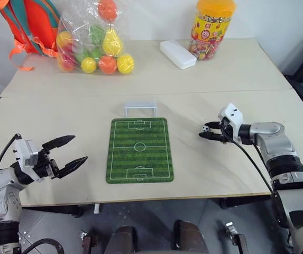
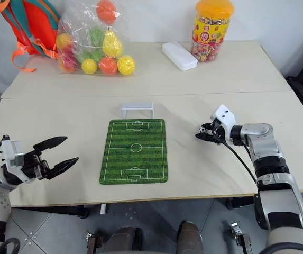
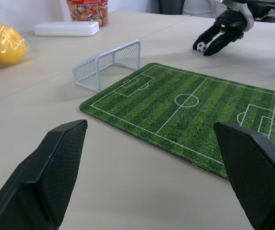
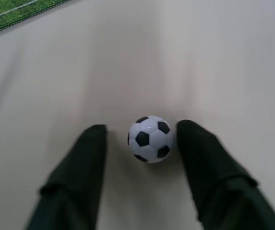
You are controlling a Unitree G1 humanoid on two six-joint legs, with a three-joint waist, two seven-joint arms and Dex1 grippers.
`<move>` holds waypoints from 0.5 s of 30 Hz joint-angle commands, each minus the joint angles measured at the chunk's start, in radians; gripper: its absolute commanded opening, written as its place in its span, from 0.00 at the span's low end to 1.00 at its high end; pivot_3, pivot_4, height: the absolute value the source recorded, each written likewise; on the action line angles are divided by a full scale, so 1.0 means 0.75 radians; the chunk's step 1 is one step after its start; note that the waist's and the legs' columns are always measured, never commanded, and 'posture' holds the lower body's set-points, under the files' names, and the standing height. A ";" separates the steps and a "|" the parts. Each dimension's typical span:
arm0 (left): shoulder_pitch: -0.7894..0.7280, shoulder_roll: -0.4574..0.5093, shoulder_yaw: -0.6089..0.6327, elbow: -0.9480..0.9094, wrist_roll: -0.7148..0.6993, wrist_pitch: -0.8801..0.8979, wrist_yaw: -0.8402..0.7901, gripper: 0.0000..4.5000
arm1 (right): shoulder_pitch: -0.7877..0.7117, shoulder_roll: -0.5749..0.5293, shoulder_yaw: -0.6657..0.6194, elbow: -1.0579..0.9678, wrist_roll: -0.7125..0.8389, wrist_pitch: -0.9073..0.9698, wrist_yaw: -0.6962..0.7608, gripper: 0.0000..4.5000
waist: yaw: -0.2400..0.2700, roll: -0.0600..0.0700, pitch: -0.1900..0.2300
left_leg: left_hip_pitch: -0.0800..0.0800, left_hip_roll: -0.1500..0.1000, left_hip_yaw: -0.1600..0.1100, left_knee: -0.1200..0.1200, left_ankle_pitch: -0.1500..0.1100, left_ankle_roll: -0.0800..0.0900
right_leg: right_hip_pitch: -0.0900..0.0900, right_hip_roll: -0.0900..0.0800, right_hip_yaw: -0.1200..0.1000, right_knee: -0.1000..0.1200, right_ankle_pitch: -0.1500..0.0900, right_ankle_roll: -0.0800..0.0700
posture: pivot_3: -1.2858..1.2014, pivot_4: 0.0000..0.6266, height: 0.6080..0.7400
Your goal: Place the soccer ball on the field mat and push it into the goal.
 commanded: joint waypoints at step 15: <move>-0.053 0.025 -0.058 0.112 -0.021 -0.085 -0.289 1.00 | 0.128 0.025 0.040 -1.069 0.217 0.607 -0.001 0.19 | 0.005 0.001 0.000 | -0.001 0.002 0.001 0.001 0.000 -0.001 | -0.002 0.002 0.001 0.001 0.001 -0.001 | 0.52 0.24 1.00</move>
